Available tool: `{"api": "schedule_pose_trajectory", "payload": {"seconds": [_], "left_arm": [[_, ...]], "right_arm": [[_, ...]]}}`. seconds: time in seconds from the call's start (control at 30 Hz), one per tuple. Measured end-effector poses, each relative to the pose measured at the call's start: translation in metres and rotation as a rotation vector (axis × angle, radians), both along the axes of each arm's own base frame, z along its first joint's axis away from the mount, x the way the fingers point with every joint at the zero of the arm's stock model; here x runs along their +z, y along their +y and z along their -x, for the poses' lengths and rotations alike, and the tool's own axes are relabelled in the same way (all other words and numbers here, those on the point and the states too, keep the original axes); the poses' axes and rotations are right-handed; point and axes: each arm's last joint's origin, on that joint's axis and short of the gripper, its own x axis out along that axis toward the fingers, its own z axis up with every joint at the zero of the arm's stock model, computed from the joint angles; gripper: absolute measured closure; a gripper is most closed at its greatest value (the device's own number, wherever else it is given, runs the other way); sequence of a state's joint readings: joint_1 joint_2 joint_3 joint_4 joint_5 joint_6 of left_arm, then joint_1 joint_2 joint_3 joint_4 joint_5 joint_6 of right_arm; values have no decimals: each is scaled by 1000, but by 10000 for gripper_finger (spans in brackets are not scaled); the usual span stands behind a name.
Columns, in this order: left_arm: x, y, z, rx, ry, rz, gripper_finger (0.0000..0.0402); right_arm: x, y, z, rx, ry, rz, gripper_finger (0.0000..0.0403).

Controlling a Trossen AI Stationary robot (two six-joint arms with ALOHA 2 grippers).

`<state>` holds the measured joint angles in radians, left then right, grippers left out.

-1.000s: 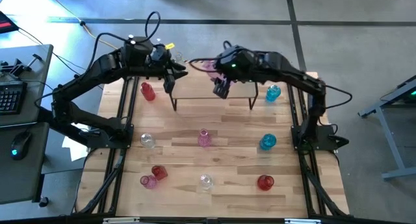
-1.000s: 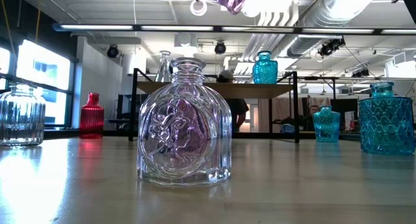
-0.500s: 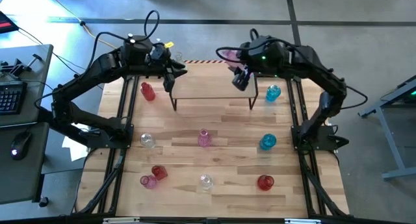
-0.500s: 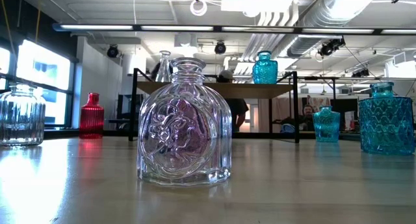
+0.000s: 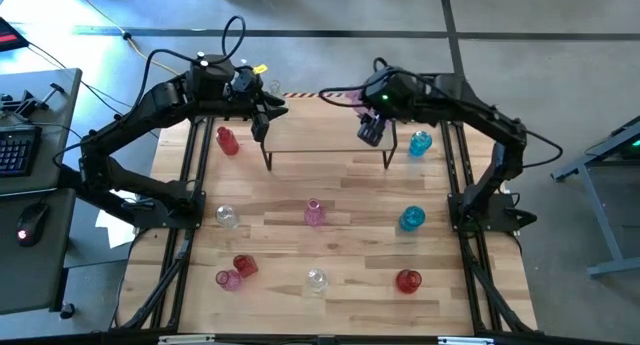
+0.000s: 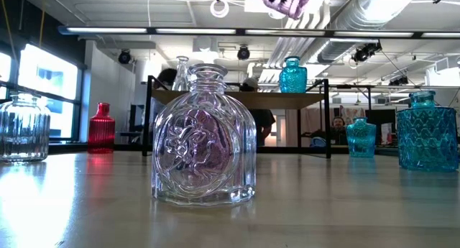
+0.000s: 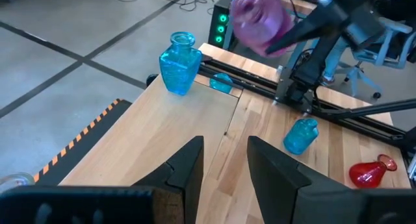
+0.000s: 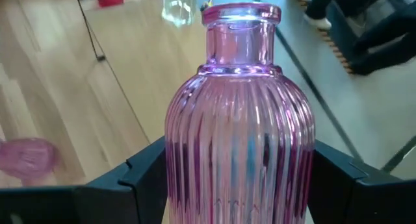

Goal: Sort vases onto shelf
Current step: Put the top pink vase on the shelf

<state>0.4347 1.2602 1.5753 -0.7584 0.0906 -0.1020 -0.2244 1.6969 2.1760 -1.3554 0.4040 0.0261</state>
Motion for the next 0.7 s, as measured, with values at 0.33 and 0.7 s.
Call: {"api": "schedule_pose_trajectory", "payload": {"seconds": [0.33, 0.7], "left_arm": [[0, 7, 3, 35, 2, -1, 290], [0, 14, 7, 63, 1, 0, 290]], "right_arm": [[-30, -10, 6, 44, -146, -98, 156], [-69, -6, 21, 29, -438, -129, 156]]}}
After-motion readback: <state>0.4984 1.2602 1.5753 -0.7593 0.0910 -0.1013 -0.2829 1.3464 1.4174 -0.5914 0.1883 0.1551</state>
